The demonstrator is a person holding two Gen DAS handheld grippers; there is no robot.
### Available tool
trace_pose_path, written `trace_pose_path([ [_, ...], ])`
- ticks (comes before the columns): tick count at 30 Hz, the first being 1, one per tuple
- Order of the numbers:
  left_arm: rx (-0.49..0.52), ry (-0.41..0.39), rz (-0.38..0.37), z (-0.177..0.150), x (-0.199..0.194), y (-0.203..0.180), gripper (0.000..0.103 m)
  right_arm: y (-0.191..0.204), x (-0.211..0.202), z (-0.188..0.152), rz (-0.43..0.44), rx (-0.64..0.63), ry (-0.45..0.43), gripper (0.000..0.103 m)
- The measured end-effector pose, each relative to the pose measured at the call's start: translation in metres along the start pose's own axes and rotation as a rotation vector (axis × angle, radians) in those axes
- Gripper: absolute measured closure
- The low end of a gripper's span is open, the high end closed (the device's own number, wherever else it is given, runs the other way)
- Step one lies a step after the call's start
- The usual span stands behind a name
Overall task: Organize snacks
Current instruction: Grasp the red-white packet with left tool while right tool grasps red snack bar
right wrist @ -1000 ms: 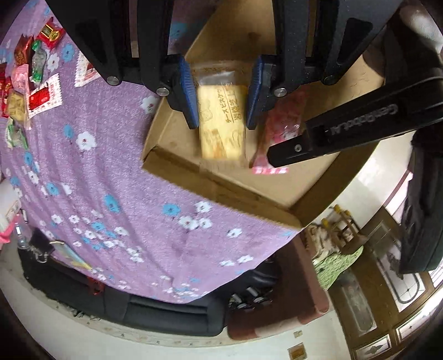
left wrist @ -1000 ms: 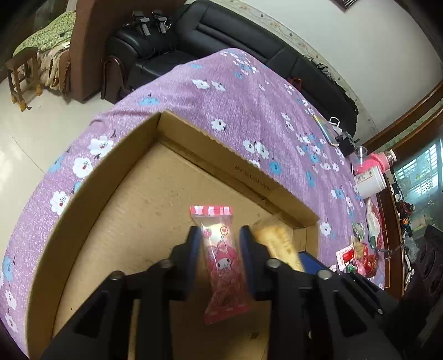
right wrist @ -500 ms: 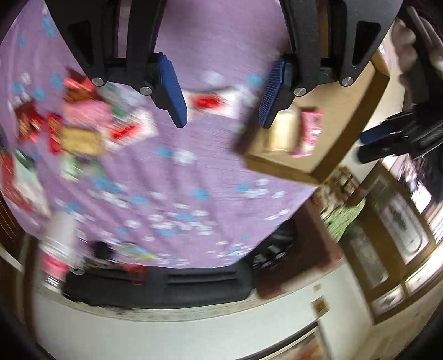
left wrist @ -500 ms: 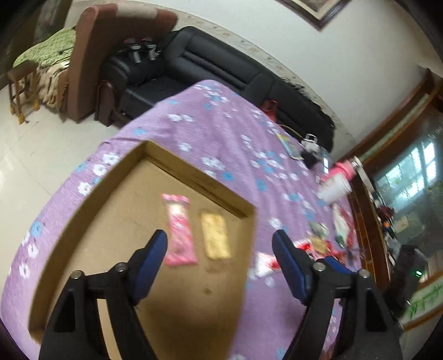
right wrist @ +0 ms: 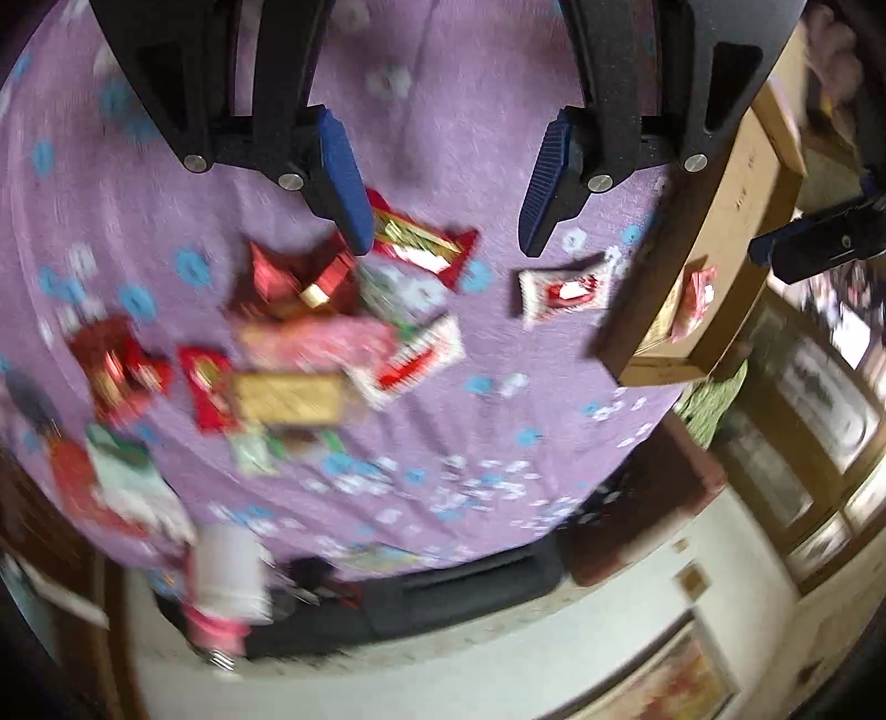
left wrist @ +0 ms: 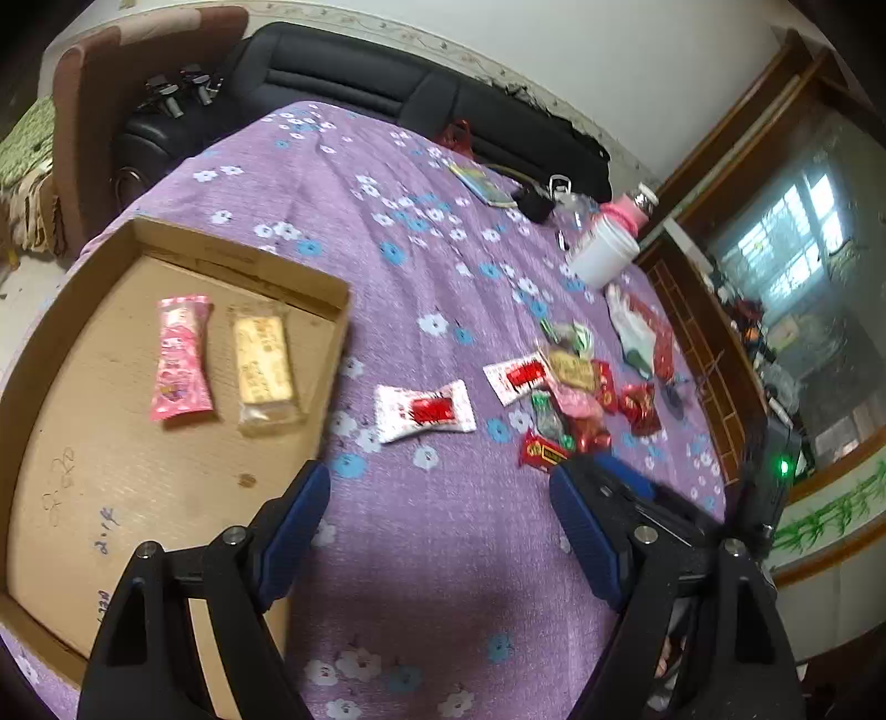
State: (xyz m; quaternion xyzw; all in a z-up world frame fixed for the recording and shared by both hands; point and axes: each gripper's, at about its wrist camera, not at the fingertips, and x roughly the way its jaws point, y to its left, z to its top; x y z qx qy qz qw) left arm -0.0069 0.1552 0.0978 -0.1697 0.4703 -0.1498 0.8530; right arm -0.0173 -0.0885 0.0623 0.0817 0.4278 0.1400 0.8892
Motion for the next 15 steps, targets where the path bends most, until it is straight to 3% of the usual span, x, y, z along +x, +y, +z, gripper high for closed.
trace_pose_path([
  [4,0.069,0.008,0.006,-0.003,0.004,-0.013,0.022,0.005,0.029,0.003,-0.018,-0.104,0.058,0.045],
  [7,0.140,0.020,0.042,0.000,0.015,-0.020,0.022,0.005,0.030,-0.002,-0.055,-0.159,0.042,0.045],
  [9,0.183,0.039,0.069,0.004,0.027,-0.024,0.022,0.001,0.028,-0.006,-0.078,-0.162,0.027,0.070],
  [11,0.225,0.060,0.092,0.011,0.043,-0.029,0.022,-0.001,0.026,-0.011,-0.102,-0.161,0.010,0.076],
  [15,0.284,0.098,0.140,0.023,0.079,-0.038,0.024,-0.015,0.019,-0.015,-0.040,-0.085,-0.014,0.082],
])
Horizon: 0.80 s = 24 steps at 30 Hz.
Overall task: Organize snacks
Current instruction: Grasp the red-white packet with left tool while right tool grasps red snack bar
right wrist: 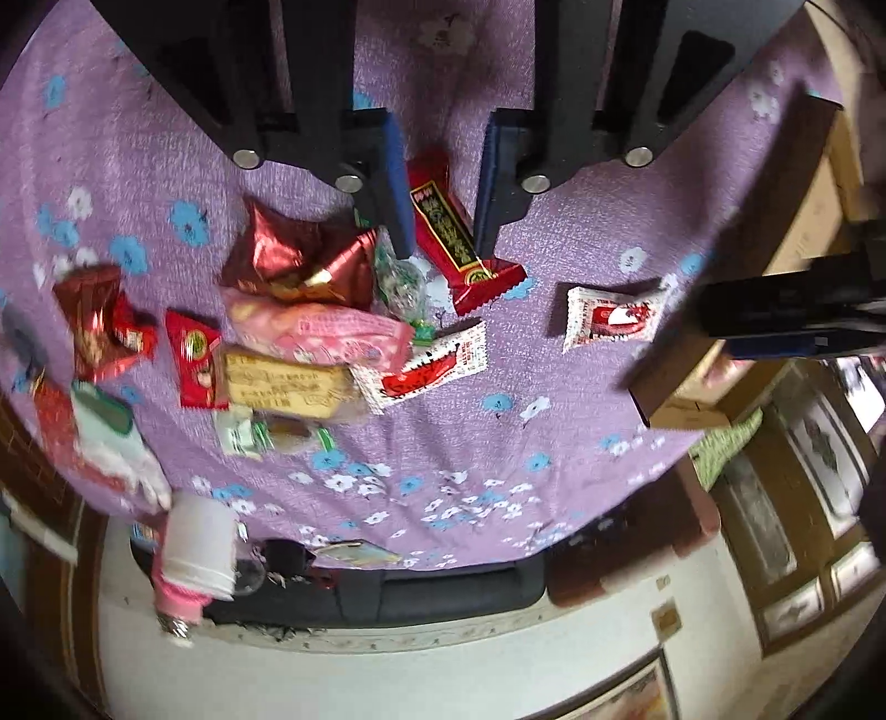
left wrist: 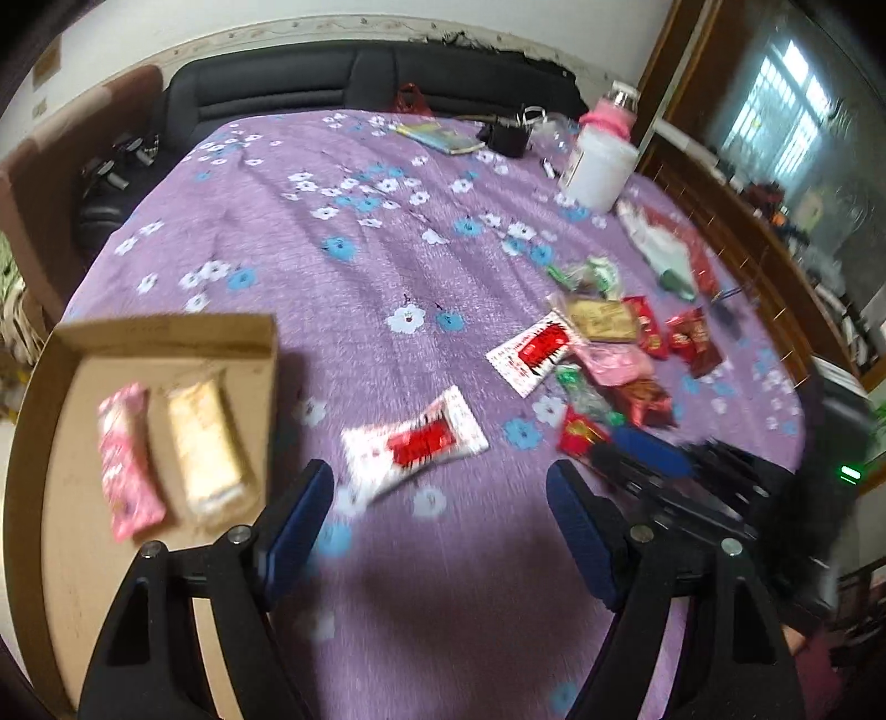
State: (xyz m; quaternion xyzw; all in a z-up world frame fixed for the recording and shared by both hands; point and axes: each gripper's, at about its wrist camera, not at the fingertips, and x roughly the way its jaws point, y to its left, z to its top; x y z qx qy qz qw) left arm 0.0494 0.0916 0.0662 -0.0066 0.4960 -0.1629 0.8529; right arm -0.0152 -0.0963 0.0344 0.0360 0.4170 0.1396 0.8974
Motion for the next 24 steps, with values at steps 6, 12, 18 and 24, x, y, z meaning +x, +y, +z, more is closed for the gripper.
trace_pose_path([
  [6,0.106,0.079,0.085,0.018,0.046,-0.014,0.024,-0.015,-0.003,-0.001,0.070,0.072,0.011,0.082],
  [12,0.173,0.151,0.135,0.006,0.063,-0.022,0.059,-0.023,-0.003,0.000,0.093,0.104,0.021,0.082],
  [18,0.204,0.146,0.116,-0.012,0.047,-0.038,0.067,-0.021,-0.003,-0.001,0.080,0.095,0.026,0.082],
  [24,0.264,0.061,0.224,-0.013,0.056,-0.050,0.047,-0.020,-0.003,-0.002,0.080,0.090,0.028,0.082],
])
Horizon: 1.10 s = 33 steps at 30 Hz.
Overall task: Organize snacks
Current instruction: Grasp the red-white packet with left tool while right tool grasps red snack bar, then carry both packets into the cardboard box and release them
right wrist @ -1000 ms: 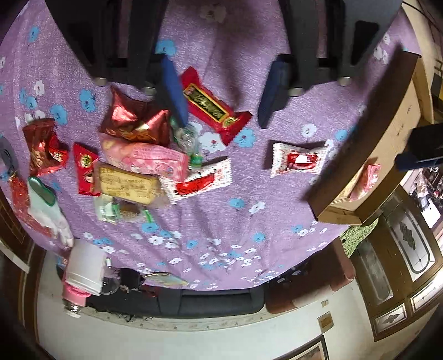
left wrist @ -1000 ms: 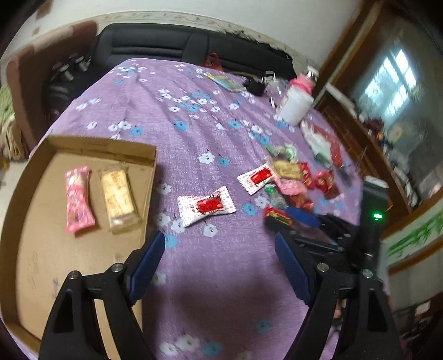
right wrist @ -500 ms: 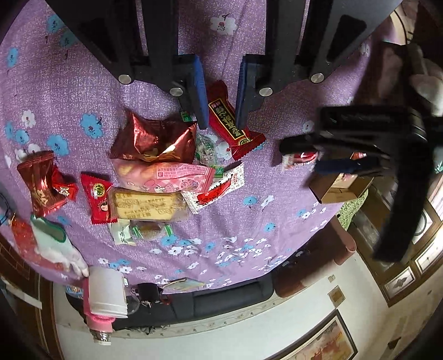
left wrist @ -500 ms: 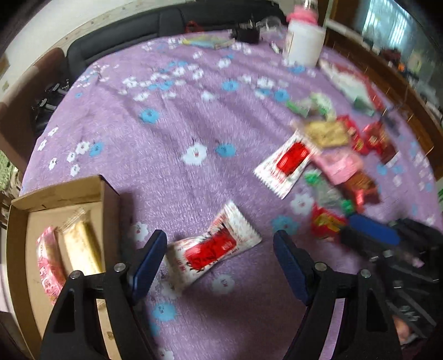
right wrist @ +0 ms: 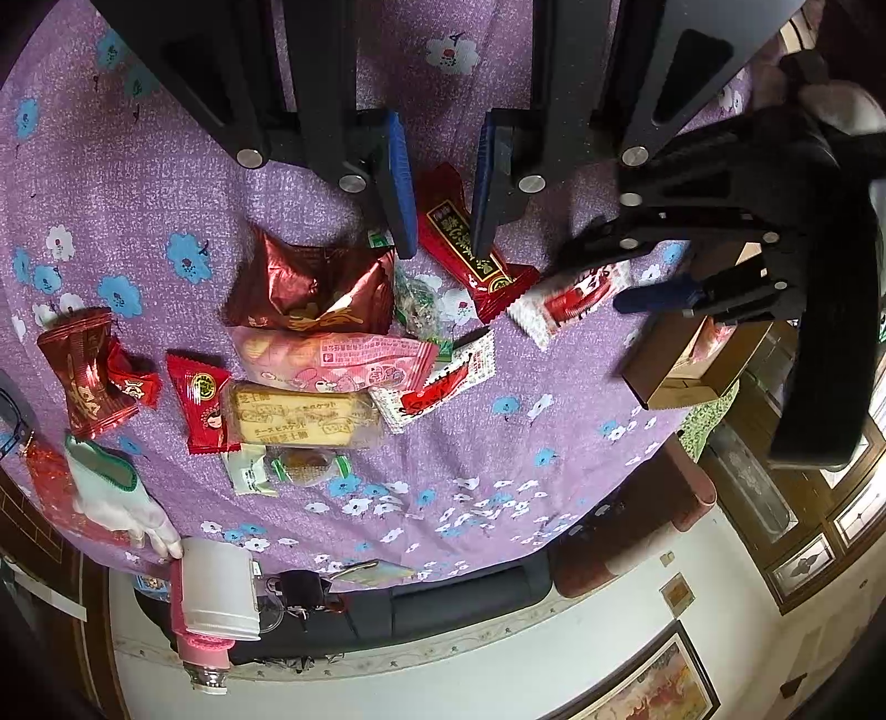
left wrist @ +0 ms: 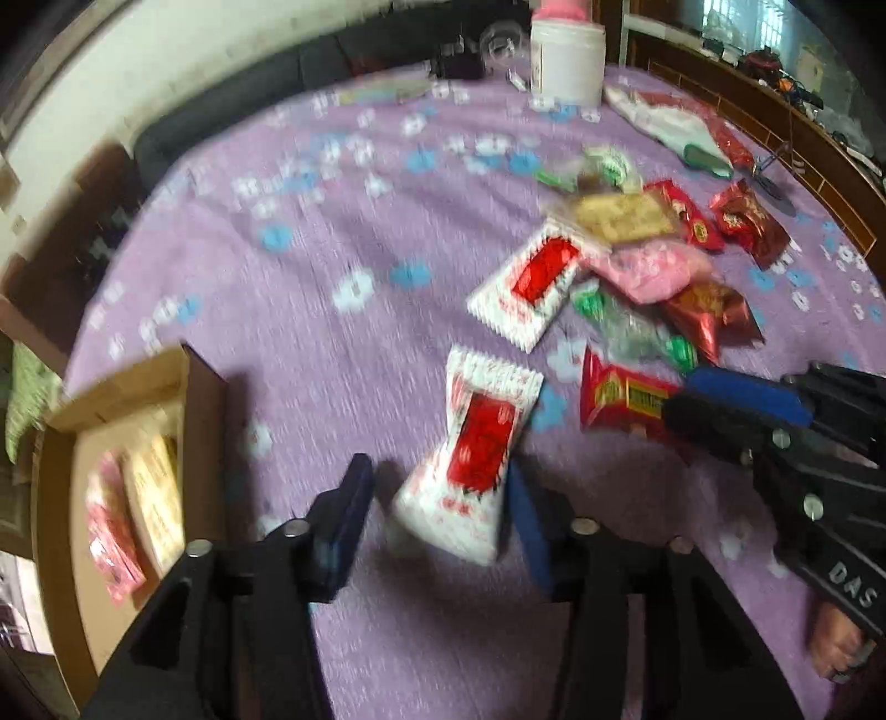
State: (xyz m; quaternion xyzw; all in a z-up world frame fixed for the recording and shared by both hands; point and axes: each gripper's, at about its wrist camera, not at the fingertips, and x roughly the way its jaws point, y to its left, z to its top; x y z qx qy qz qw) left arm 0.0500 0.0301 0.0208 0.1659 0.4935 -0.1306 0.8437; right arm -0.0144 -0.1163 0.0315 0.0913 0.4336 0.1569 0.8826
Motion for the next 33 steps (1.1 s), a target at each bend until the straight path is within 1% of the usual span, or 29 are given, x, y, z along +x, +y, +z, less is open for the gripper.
trace_pose_path([
  [2,0.021,-0.029,0.032,-0.002,-0.001,-0.005,0.047,0.001,0.001,0.000,0.005,-0.002,0.006,0.082],
  [3,0.018,-0.035,0.032,-0.002,-0.002,-0.006,0.050,0.002,0.003,0.000,0.004,-0.008,0.011,0.082],
  [4,0.012,-0.034,0.012,-0.003,-0.003,-0.006,0.066,0.003,0.004,-0.001,0.000,-0.015,0.017,0.082],
  [5,0.003,-0.026,-0.033,-0.003,-0.004,-0.006,0.077,0.005,0.005,-0.002,-0.004,-0.025,0.020,0.082],
  [6,-0.003,-0.022,-0.038,-0.004,-0.004,-0.007,0.078,0.007,0.006,-0.002,-0.004,-0.033,0.022,0.082],
  [8,0.004,-0.035,-0.015,-0.007,-0.008,-0.011,0.079,0.012,0.007,-0.004,-0.008,-0.060,0.024,0.082],
  [10,-0.007,-0.044,-0.024,-0.011,-0.013,-0.012,0.079,0.015,0.007,-0.006,-0.024,-0.074,0.019,0.082],
  [11,-0.017,-0.049,-0.034,-0.013,-0.016,-0.012,0.079,0.016,0.006,-0.006,-0.025,-0.079,0.019,0.091],
  [12,-0.027,-0.055,-0.043,-0.015,-0.020,-0.011,0.079,0.017,0.006,-0.007,-0.012,-0.082,0.021,0.094],
  [16,-0.075,-0.071,-0.078,-0.025,-0.034,-0.005,0.079,0.016,0.003,-0.006,0.016,-0.066,0.012,0.096],
  [21,-0.134,-0.091,-0.107,-0.050,-0.056,0.004,0.078,0.018,-0.003,-0.008,0.067,-0.047,-0.004,0.099],
  [23,-0.167,-0.110,-0.133,-0.062,-0.069,0.011,0.078,0.019,-0.005,-0.010,0.090,-0.040,-0.006,0.099],
  [26,-0.211,-0.147,-0.171,-0.077,-0.090,0.023,0.078,0.020,-0.006,-0.012,0.096,-0.030,-0.002,0.099],
  [28,-0.234,-0.165,-0.181,-0.084,-0.102,0.034,0.078,0.023,-0.011,-0.015,0.092,-0.029,-0.006,0.099],
  [30,-0.257,-0.175,-0.179,-0.091,-0.111,0.049,0.078,0.029,-0.019,-0.017,0.093,-0.036,-0.012,0.099],
  [32,-0.283,-0.174,-0.147,-0.096,-0.117,0.067,0.078,0.036,-0.026,-0.021,0.092,-0.052,-0.011,0.099],
  [33,-0.293,-0.176,-0.134,-0.099,-0.119,0.074,0.078,0.041,-0.029,-0.022,0.073,-0.071,-0.020,0.098],
])
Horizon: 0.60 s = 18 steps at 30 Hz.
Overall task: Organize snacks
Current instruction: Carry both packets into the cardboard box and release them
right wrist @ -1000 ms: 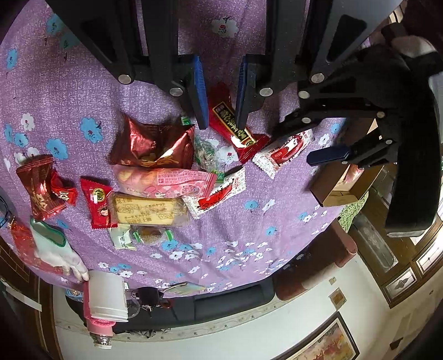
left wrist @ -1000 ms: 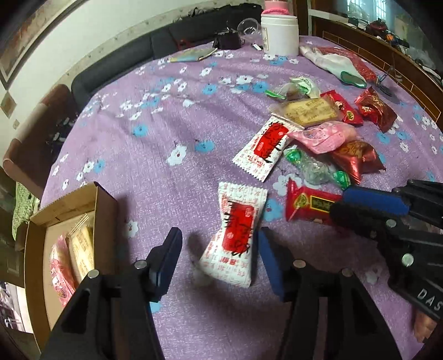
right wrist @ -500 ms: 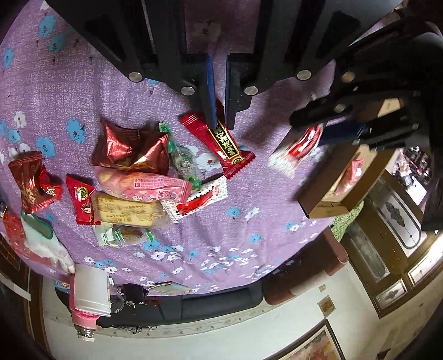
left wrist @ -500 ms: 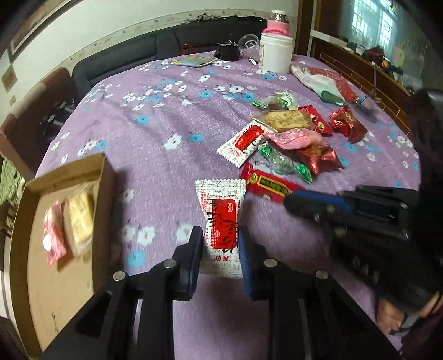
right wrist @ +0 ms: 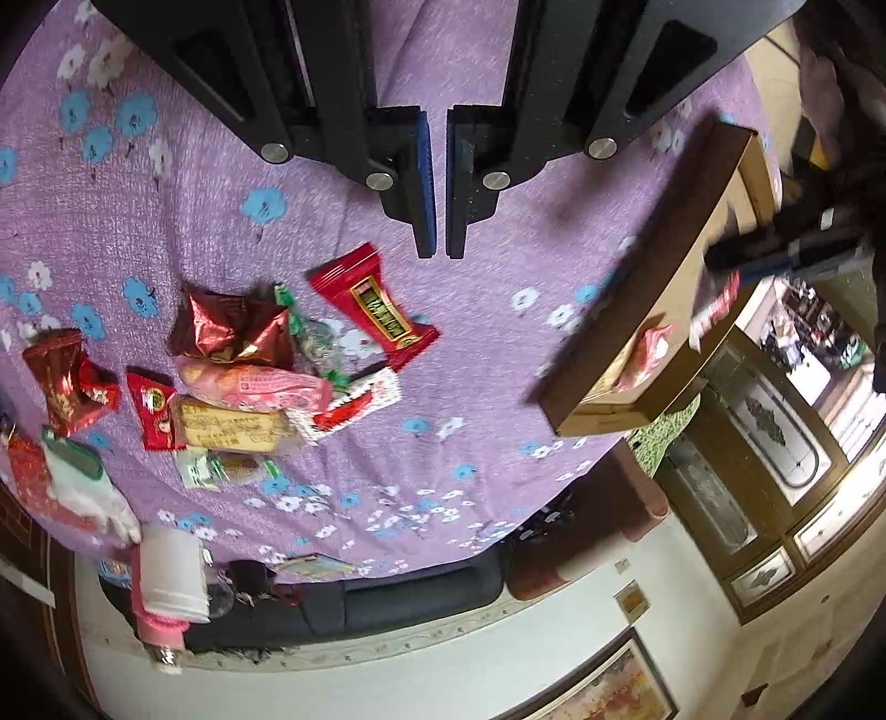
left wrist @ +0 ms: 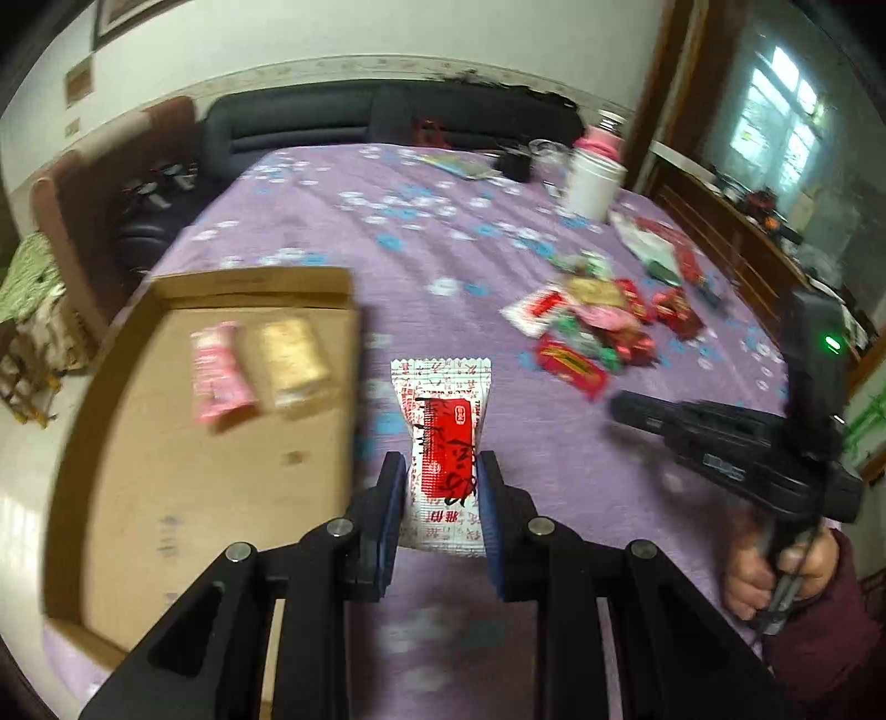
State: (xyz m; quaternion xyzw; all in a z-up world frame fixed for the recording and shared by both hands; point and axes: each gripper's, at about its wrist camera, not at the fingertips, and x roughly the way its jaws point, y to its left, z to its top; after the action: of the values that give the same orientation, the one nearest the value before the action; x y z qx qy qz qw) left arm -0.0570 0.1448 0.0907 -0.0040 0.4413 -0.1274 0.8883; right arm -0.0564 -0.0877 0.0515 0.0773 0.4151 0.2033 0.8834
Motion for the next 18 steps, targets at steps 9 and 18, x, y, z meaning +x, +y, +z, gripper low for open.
trace_pose_path([
  [9,-0.088,-0.025,0.001,-0.020,-0.020,0.044,0.078,-0.013,0.036,0.030,-0.132,-0.068,0.038,0.084],
  [18,-0.124,-0.026,-0.013,-0.030,-0.023,0.059,0.078,-0.004,0.060,0.032,-0.145,-0.104,0.090,0.045],
])
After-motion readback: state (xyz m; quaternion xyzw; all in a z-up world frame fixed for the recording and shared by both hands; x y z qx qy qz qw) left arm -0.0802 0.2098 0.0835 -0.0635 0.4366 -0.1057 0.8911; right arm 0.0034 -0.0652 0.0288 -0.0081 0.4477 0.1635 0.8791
